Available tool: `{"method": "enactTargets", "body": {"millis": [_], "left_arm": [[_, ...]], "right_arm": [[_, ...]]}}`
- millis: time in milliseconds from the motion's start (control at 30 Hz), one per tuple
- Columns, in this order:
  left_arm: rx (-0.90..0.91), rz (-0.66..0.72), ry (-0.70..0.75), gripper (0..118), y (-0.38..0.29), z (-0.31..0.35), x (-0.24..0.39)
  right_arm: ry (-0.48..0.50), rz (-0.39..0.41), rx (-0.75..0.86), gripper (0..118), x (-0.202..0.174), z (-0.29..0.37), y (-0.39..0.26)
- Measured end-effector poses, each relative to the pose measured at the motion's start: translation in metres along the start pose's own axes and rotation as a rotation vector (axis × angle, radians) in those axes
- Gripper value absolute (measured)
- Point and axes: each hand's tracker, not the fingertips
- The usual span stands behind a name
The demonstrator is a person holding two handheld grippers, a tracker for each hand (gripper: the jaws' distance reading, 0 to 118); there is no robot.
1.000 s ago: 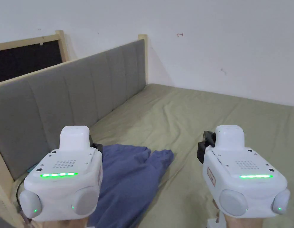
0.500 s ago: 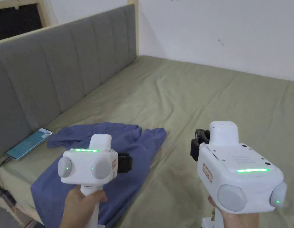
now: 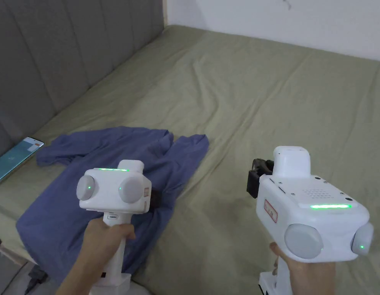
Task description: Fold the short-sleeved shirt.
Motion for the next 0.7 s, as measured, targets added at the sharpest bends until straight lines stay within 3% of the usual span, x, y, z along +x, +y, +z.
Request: {"method": "enactTargets", "body": {"millis": [33,67,167,333,500,700], "left_arm": [[0.001,0.007,-0.008,28,0.001,0.001,-0.003],[-0.001,0.011,0.0,15,0.002,0.001,-0.004],[-0.022,0.079,-0.014,15,0.004,-0.001,-0.013],[-0.021,0.078,-0.021,15,0.005,0.012,-0.009],[0.025,0.13,-0.087,14,0.018,0.053,-0.012],[0.227,0.031,-0.158,14,0.052,0.137,0.019]], "right_arm": [[0.001,-0.012,-0.003,1,0.001,0.0,-0.001],[0.0,-0.019,-0.007,1,0.002,0.0,-0.001],[-0.003,-0.02,-0.013,1,0.002,0.005,-0.001],[-0.001,-0.014,-0.01,1,0.003,0.015,0.002],[-0.011,-0.01,0.004,1,0.009,0.026,0.005],[-0.042,-0.063,0.048,1,0.033,0.054,0.012]]}}
